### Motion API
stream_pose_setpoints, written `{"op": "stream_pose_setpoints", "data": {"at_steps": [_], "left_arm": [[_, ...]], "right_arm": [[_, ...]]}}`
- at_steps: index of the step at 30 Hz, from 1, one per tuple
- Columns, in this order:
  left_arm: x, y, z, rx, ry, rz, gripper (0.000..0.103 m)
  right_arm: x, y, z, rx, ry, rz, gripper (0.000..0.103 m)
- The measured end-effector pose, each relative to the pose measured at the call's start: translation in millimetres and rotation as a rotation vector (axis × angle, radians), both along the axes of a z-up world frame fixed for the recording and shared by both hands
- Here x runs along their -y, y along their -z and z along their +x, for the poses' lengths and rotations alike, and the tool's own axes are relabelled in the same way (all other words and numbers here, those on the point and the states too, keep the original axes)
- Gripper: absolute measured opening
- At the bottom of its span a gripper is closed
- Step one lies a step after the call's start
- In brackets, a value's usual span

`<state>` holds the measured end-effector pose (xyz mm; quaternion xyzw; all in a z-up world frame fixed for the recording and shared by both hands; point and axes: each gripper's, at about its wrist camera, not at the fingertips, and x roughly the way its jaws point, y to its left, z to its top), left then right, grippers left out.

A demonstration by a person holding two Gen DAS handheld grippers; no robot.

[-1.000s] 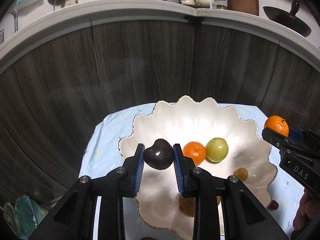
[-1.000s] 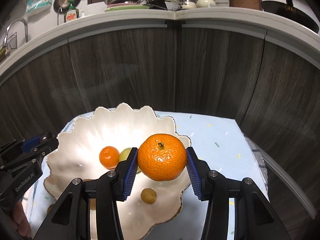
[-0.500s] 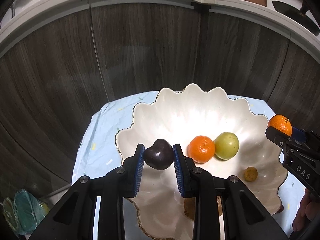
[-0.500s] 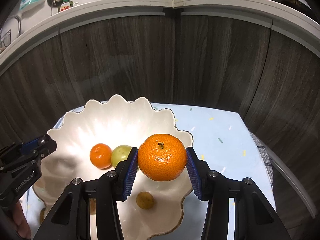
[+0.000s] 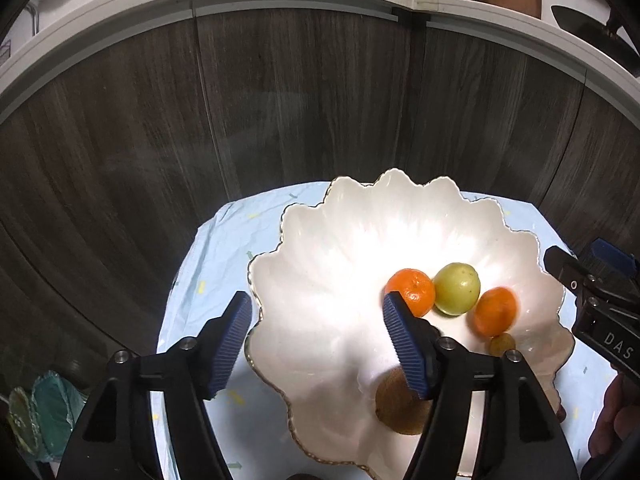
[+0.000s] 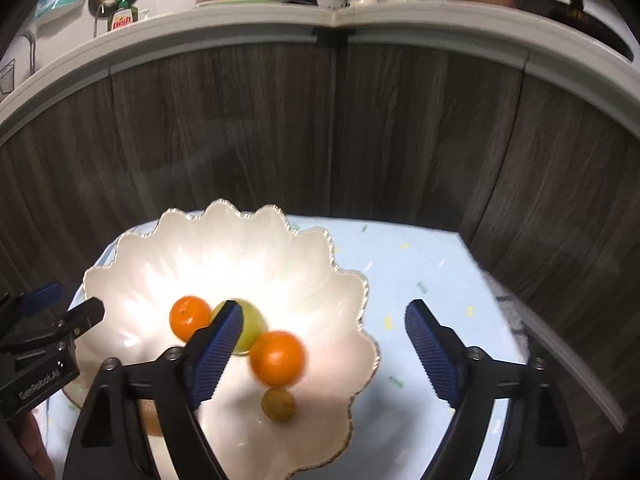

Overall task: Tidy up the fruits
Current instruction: 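Open both tools to drop the plum and mandarin into the bowl, then move both open tools back toward the red dates on the cloth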

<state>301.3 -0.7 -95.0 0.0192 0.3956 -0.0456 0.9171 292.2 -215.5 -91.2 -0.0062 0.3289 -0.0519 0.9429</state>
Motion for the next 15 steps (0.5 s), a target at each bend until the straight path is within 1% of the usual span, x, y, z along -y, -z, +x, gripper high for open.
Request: {"op": "stream_pose_setpoints", "data": {"at_steps": [2, 4, 7, 15], "left_arm": [[-2, -4, -2, 0.009, -0.007, -0.002, 0.085], [-3, -11, -6, 0.032, -0.018, -0.001, 0.090], [-4, -19, -13, 0.047, -0.016, 0.004, 0.091], [-6, -39, -35, 0.081, -0.016, 0.008, 0.092]], "right_arm": [[0, -3, -3, 0.008, 0.003, -0.005, 0.087], [0, -7, -6, 0.016, 0.007, -0.004, 0.091], [0, -13, -12, 0.029, 0.010, -0.001, 0.093], [-1, -28, -34, 0.057, 0.011, 0.004, 0.093]]}}
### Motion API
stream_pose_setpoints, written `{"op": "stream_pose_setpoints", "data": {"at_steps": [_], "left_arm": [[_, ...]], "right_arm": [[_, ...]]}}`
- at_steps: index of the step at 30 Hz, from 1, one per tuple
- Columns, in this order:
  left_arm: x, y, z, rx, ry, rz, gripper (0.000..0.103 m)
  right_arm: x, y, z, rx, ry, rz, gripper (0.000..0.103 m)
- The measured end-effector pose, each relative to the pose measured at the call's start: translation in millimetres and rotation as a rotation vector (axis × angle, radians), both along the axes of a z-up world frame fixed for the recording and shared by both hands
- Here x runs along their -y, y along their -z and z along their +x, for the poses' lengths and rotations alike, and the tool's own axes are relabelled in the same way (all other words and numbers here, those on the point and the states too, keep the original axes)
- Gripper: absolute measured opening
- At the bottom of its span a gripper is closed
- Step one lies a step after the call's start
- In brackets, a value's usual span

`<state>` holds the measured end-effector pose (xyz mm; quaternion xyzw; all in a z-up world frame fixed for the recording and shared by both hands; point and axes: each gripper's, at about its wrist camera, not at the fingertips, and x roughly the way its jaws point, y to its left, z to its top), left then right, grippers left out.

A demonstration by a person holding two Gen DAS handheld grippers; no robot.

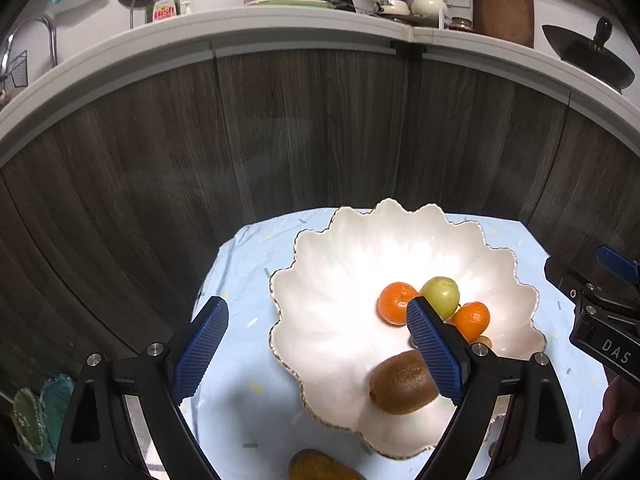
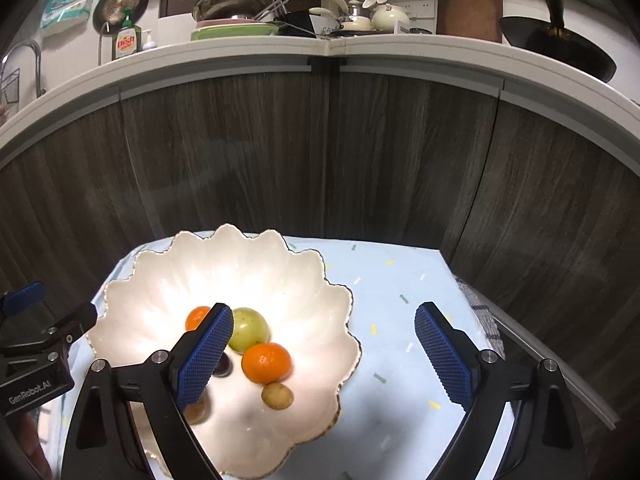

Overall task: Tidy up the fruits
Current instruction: 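Move both open tools back toward the red dates on the cloth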

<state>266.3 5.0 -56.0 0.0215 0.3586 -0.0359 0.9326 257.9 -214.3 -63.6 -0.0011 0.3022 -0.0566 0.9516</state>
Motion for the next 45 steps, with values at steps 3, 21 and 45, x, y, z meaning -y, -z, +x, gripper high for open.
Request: {"op": "stream_pose_setpoints", "data": {"at_steps": [3, 21, 45], "left_arm": [[-1, -8, -10, 0.013, 0.001, -0.005, 0.093], [5, -29, -72, 0.063, 0.017, 0.010, 0.101], [25, -5, -119, 0.065, 0.072, 0.014, 0.102]], "right_arm": [[-1, -6, -10, 0.010, 0.000, 0.003, 0.093], [2, -18, -71, 0.048, 0.009, 0.024, 0.093], [12, 12, -118, 0.056, -0.059, 0.014, 0.093]]}}
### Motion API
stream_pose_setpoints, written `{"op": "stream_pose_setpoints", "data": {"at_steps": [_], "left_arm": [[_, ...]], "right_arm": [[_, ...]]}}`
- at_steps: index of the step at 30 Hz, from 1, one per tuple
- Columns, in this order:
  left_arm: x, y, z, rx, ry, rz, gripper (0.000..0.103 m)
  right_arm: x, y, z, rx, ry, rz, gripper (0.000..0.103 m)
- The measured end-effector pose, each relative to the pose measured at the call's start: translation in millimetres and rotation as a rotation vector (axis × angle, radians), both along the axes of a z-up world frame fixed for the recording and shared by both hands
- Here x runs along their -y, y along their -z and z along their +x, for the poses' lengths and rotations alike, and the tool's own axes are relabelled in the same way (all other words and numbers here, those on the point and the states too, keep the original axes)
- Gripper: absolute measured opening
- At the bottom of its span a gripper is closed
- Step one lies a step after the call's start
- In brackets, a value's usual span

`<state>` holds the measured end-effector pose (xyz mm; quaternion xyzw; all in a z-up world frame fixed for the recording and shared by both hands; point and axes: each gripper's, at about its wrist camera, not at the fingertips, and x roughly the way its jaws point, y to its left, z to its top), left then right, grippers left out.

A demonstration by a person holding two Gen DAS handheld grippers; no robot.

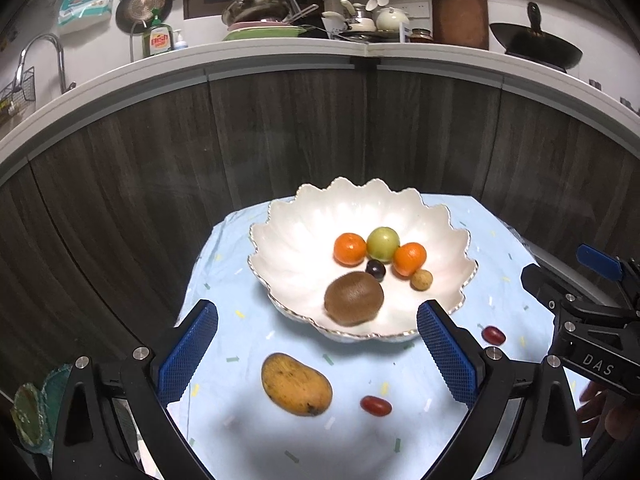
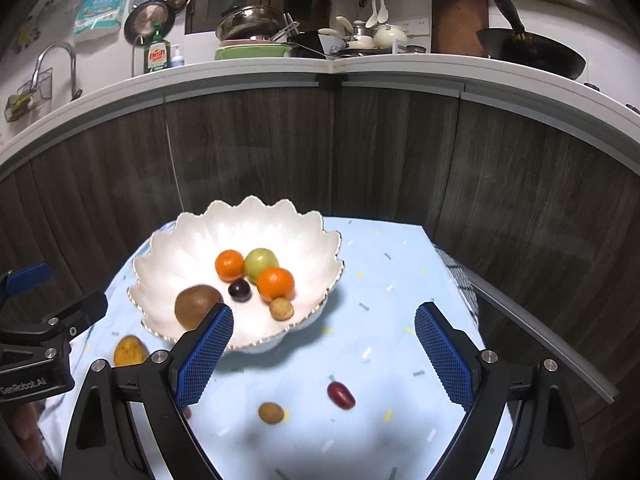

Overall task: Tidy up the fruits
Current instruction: 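Move both open tools back toward the red dates on the cloth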

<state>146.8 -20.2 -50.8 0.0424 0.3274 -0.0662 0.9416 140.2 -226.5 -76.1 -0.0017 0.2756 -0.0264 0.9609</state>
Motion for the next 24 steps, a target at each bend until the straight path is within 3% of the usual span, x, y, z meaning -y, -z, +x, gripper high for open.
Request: {"op": "stream_pose_setpoints", "data": {"at_steps": [7, 24], "left_arm": [[5, 13, -11, -0.013, 0.019, 0.012, 0.102], [15, 42, -26, -0.047, 0.049, 0.041, 0.101]], "right_arm": [[-1, 15, -4, -0.058, -0.038, -0.010, 0.093], [9, 43, -11, -0.115, 0.002, -0.010, 0.093]]}}
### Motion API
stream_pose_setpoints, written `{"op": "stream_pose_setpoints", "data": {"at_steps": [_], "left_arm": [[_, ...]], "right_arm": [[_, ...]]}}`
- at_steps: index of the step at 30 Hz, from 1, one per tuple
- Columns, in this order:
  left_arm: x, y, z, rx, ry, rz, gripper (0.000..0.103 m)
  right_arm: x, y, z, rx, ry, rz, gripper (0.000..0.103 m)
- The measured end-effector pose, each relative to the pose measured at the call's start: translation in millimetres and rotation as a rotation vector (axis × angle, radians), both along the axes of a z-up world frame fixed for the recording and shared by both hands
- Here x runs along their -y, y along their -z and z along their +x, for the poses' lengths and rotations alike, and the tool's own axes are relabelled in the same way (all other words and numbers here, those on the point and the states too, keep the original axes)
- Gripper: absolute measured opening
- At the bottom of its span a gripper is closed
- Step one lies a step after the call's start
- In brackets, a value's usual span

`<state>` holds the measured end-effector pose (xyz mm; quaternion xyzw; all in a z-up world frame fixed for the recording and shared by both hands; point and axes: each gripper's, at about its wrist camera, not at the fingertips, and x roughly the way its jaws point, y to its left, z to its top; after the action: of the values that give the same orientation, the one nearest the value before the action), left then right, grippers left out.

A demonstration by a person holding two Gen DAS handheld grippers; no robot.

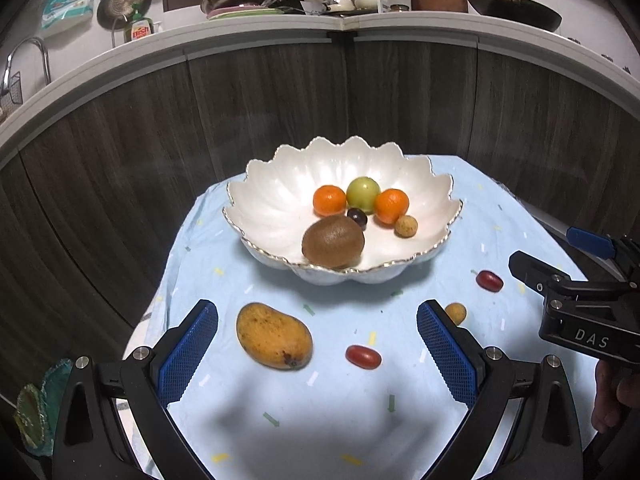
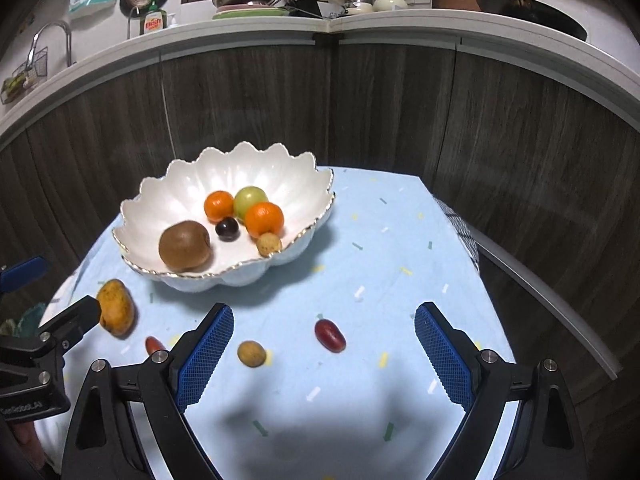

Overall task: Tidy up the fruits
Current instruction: 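Move both open tools back toward the red dates on the cloth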

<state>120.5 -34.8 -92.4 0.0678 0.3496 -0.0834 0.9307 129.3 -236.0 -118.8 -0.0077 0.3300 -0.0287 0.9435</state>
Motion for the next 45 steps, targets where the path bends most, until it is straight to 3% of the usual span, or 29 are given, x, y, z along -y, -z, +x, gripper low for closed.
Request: {"op": "stream_pose_setpoints", "data": {"at_steps": [9, 18, 26, 36, 41, 45], "left_arm": [[6, 16, -1, -0.027, 0.007, 0.001, 0.099], [28, 32, 0, -0.061, 0.066, 0.015, 0.085], [30, 45, 11, -0.114, 0.016, -0.015, 0.070], [33, 66, 22, -0.199, -0.014, -0.024, 0.060], [28, 67, 24, -0.188, -0.046, -0.040, 0.060], [23, 68, 27, -0.201, -0.058, -0.057, 0.058]], "right_arm": [[4, 14, 3, -0.026, -0.011, -0.014, 0.093], [16, 25, 9, -0.038, -0.023, -0.026, 0.092], [22, 38, 18, -0.063, -0.047, -0.002, 0.091], [24, 52, 38, -0.113, -0.078, 0.022, 0.074], [23, 58, 45, -0.132, -0.088, 0.024, 0.073], [20, 62, 50, -0.153, -0.100, 0.021, 0.066]]}}
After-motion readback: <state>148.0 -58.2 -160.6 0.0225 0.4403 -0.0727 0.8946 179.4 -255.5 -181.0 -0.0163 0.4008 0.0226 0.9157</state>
